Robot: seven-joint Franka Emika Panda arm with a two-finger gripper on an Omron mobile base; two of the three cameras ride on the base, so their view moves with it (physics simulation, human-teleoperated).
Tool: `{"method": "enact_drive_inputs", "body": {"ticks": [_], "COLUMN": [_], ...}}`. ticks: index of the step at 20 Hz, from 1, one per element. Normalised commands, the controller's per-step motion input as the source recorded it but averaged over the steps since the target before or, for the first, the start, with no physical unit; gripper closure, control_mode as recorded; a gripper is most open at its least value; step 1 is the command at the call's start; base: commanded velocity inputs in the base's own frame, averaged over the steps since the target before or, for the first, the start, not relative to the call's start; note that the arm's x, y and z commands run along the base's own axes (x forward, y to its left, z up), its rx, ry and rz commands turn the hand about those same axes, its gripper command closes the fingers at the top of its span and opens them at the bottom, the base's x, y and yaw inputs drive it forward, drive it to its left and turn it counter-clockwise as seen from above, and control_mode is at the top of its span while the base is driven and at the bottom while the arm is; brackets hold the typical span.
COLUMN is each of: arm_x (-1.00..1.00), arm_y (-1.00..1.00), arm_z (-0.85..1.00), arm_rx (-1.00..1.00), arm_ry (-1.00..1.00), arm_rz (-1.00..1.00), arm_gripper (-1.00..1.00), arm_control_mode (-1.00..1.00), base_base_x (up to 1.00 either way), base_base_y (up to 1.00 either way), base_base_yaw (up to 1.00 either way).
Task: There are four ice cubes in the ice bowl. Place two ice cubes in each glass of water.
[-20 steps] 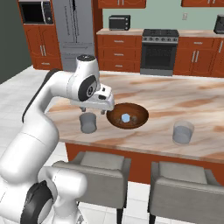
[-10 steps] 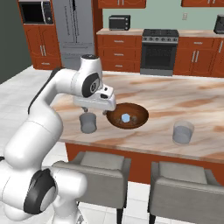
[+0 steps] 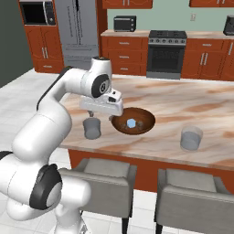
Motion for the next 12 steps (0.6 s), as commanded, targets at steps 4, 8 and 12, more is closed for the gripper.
{"method": "enact_drive_inputs", "body": {"ticks": [4, 8, 12], "arm_x": [0.0, 0.0, 0.01], "arm_y": [-0.07, -0.01, 0.0], "arm_z": [-0.2, -0.28, -0.19], "arm_rx": [0.03, 0.0, 0.0], "arm_ry": [0.0, 0.0, 0.0], "arm_rz": [-0.02, -0.03, -0.04], "arm_gripper": [-1.0, -1.0, -1.0], "arm_control_mode": [-1.0, -1.0, -1.0], "base_base_x": [0.0, 0.0, 0.0], "base_base_y": [0.0, 0.0, 0.0], "base_base_yaw": [0.0, 0.0, 0.0]}}
